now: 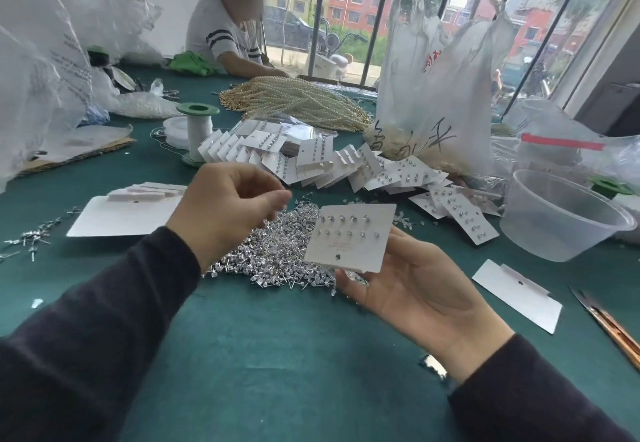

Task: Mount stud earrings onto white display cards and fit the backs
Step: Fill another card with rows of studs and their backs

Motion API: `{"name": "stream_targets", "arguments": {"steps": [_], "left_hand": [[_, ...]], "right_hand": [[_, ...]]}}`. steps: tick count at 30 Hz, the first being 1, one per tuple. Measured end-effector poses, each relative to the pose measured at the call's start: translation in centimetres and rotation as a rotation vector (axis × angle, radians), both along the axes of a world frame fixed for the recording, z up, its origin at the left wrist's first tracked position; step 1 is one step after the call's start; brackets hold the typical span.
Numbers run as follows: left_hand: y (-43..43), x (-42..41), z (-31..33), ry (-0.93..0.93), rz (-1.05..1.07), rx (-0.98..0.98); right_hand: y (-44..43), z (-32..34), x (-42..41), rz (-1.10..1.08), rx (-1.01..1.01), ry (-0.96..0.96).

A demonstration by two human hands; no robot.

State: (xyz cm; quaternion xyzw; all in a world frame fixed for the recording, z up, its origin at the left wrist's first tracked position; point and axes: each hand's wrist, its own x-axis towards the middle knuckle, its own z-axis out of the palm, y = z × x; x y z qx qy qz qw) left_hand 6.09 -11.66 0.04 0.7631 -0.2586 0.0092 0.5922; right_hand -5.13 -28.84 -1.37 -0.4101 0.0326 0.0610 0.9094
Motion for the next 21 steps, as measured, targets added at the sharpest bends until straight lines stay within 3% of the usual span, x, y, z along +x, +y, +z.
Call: {"name": "stream_targets", "arguments": {"steps": [3, 8, 21], "left_hand": [[-1.1, -2.7, 0.5, 0.001, -0.211, -0.24], [-2.2, -3.9, -0.3, -0.246, -0.187, -0.196], [-2.4, -4.1, -0.6, -0.224, -0.19, -0.177]], "right_hand": [[0.6, -0.1, 0.1, 0.035, 0.015, -0.032], [1.7, -0.3, 0.1, 0.105, 0.025, -0.058], [2.0, -0.2, 0.0, 0.09, 0.02, -0.051]]}}
